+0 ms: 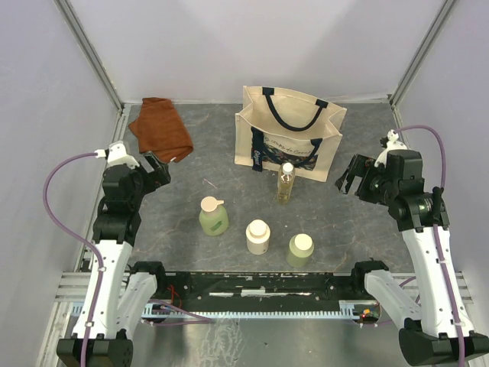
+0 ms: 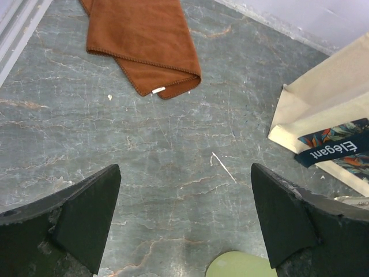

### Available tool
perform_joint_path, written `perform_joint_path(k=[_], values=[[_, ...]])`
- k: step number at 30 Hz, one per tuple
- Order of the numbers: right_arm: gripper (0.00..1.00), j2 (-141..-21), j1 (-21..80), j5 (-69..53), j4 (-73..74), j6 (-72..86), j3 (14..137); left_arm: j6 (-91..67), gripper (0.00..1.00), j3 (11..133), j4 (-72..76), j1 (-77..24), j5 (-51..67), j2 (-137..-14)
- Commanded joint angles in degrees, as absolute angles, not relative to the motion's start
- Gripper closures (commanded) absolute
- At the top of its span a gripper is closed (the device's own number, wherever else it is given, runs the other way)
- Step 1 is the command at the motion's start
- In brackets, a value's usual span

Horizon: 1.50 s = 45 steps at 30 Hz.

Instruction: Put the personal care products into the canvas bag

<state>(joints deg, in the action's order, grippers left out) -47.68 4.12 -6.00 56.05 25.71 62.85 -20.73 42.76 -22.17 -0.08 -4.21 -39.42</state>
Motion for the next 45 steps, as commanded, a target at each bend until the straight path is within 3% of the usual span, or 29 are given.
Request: perform_joint_path(k=[1, 10, 19, 28, 37, 45], values=[[0.00, -48.9, 4.3, -8.5, 49.1, 26.5, 63.5, -16.5, 0.00, 43.7, -20.5, 0.0, -2.8, -39.4], [0.00, -64.4, 4.2, -6.3, 40.2, 25.2, 75.4, -15.4, 0.01, 42.6, -20.5, 0.0, -2.3, -39.0], [0.00, -82.5, 5.2, -2.5, 40.6, 23.4, 91.0, -15.0, 0.00, 41.7, -20.1, 0.0, -2.5, -39.5], [0.00, -92.9, 6.1, 0.8, 37.0, 20.6, 94.2, -15.3, 0.00, 40.1, -18.6, 0.0, -1.8, -39.8], [0.00, -97.4, 9.8, 11.9, 43.6, 17.0, 94.8, -15.5, 0.00, 39.7, -17.9, 0.0, -1.1, -40.6], [0.00, -93.0, 10.4, 21.9, 51.6, 16.3, 89.8, -15.9, 0.01, 39.4, -17.5, 0.0, -0.4, -40.9]])
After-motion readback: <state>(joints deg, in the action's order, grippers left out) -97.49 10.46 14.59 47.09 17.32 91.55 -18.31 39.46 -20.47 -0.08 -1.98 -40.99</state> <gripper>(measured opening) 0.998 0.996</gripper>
